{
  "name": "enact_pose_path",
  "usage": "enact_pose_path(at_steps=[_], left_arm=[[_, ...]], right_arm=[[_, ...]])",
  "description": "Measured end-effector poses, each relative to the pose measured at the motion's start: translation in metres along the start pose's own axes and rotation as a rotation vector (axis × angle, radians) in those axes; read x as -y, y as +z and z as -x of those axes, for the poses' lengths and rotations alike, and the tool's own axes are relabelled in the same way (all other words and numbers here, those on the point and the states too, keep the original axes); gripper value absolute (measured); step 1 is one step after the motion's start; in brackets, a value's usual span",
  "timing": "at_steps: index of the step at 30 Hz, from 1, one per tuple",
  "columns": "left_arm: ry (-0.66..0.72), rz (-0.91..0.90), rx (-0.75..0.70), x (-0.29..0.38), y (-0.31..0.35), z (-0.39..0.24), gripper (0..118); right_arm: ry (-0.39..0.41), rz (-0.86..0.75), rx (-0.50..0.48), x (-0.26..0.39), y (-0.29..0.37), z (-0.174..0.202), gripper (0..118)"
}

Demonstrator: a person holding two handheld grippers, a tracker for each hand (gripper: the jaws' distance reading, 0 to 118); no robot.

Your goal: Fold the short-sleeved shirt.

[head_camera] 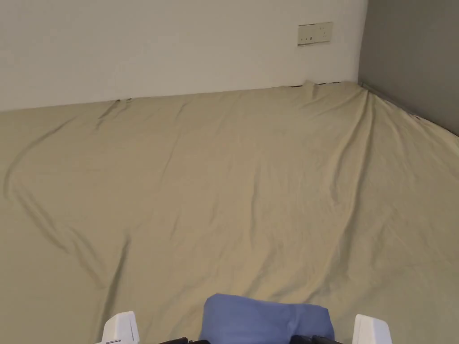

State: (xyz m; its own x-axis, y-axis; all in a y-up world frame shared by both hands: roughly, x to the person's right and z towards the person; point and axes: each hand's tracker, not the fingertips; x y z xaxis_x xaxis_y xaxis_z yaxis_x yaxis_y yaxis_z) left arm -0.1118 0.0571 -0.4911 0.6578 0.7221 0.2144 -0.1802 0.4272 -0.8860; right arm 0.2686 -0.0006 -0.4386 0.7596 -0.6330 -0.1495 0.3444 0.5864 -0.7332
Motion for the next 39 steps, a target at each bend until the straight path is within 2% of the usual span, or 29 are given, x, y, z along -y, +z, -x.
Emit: enact_pose_path(at_steps=[2, 3, 6, 9, 13, 15, 17, 19, 20, 21, 22, 23, 25, 28, 31, 33, 36, 39], left_arm=[[-0.037, -0.039, -0.016, -0.002, 0.005, -0.004, 114], [-0.059, -0.06, -0.02, -0.003, 0.007, -0.006, 118], [-0.054, -0.063, 0.113, -0.01, 0.022, -0.004, 117], [-0.007, 0.005, 0.096, -0.018, 0.011, 0.004, 116], [0.089, 0.126, 0.136, -0.02, -0.032, 0.019, 109], [0.101, 0.162, 0.192, -0.016, -0.054, 0.024, 110], [0.091, 0.047, 0.318, -0.018, -0.054, 0.018, 109], [0.166, 0.116, 0.262, -0.022, -0.074, 0.014, 110], [0.168, 0.121, 0.234, -0.02, -0.081, 0.013, 103], [0.142, 0.124, 0.2, -0.02, -0.084, 0.009, 85], [0.061, 0.145, 0.096, -0.02, -0.084, 0.002, 61], [-0.003, 0.159, 0.052, -0.019, -0.082, -0.002, 46], [0.037, 0.158, 0.104, -0.022, -0.073, -0.008, 44], [-0.084, 0.188, -0.027, -0.025, -0.067, -0.03, 42], [-0.153, 0.181, -0.055, -0.028, -0.058, -0.051, 41], [-0.166, 0.18, -0.042, -0.034, -0.048, -0.056, 41], [-0.203, 0.163, -0.103, -0.045, -0.031, -0.05, 41], [-0.162, 0.141, -0.146, -0.057, -0.006, -0.029, 41]], right_arm=[[0.024, 0.001, 0.014, 0.0, 0.0, 0.002, 1], [0.026, 0.003, 0.014, 0.0, 0.0, 0.002, 1], [0.021, 0.007, 0.011, -0.001, -0.001, 0.001, 1], [0.023, 0.005, 0.008, -0.001, -0.001, -0.001, 1], [0.004, 0.001, -0.008, -0.001, -0.001, -0.003, 1], [0.0, 0.001, -0.013, -0.001, -0.001, -0.004, 1], [0.004, 0.002, -0.016, -0.001, -0.002, -0.005, 1], [0.003, 0.004, -0.018, -0.002, -0.002, -0.005, 1], [0.0, 0.004, -0.021, -0.002, -0.002, -0.006, 1], [-0.001, 0.004, -0.021, -0.002, -0.002, -0.006, 1], [-0.005, -0.001, -0.02, -0.002, 0.0, -0.007, 1], [-0.008, 0.001, -0.019, -0.003, 0.0, -0.008, 1], [-0.003, 0.002, -0.03, -0.004, 0.001, -0.006, 1], [0.061, 0.005, -0.002, -0.005, 0.003, 0.008, 1], [0.112, -0.011, 0.01, -0.007, 0.013, 0.02, 1], [0.117, -0.029, 0.001, -0.008, 0.022, 0.023, 1], [0.12, -0.073, -0.008, -0.01, 0.037, 0.031, 1], [0.153, -0.128, -0.022, -0.013, 0.051, 0.045, 1]])
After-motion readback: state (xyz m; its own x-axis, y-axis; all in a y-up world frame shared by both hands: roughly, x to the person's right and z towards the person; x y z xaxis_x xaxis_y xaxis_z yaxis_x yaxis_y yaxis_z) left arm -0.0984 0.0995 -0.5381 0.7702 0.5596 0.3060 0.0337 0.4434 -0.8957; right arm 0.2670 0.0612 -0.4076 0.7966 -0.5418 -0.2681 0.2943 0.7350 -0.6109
